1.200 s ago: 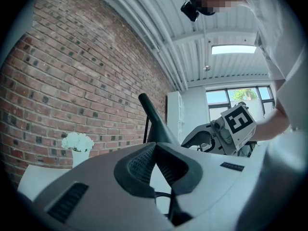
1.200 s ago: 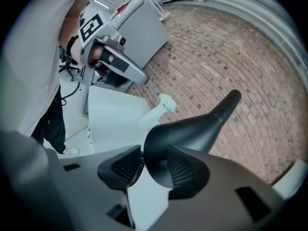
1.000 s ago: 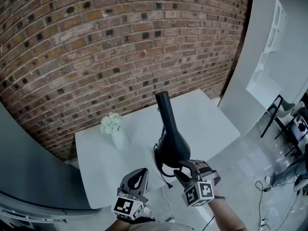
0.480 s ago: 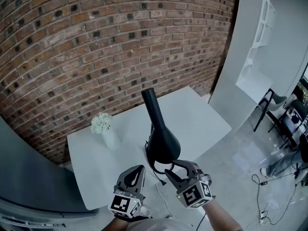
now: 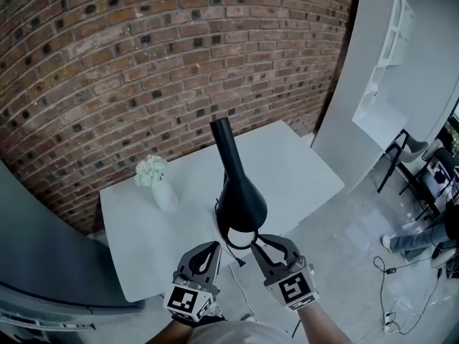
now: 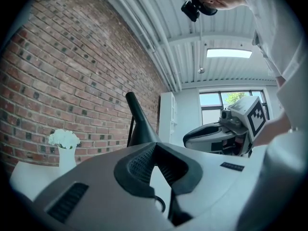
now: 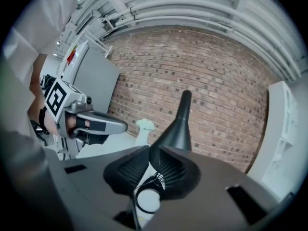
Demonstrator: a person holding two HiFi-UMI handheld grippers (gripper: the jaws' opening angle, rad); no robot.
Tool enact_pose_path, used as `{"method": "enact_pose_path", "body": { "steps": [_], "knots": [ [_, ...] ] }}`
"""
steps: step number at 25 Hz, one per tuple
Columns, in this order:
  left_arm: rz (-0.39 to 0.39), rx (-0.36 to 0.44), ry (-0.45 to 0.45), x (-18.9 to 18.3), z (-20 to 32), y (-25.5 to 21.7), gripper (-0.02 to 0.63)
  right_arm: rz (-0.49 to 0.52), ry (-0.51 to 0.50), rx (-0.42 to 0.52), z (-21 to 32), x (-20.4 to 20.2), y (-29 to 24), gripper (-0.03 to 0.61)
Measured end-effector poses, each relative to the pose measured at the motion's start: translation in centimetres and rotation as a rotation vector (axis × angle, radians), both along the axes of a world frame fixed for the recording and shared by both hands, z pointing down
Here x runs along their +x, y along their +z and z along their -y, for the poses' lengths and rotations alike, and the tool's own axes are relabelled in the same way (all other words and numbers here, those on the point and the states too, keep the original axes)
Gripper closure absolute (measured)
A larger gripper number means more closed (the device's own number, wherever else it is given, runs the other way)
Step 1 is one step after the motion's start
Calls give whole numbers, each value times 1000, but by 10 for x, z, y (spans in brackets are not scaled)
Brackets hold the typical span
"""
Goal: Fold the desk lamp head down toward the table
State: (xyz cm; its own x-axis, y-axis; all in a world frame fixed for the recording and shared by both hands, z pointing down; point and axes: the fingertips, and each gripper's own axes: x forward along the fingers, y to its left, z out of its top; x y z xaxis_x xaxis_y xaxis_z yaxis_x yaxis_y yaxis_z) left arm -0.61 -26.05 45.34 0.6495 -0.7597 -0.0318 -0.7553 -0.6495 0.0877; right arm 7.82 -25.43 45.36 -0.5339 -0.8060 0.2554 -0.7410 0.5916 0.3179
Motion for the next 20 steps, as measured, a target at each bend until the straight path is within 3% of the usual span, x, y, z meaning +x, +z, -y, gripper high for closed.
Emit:
{"method": "enact_pose_path", "body": {
  "steps": [9, 16, 20],
  "knots": [
    [17, 13, -16, 9, -20, -4, 606, 172, 25, 39, -21, 7, -20, 543],
    [33, 16, -46, 14, -41, -1, 606, 316, 32, 7, -39, 16, -25, 558],
    [28, -1, -60, 18, -55, 8, 606, 340, 61, -13, -53, 25, -22, 561]
  ]
}}
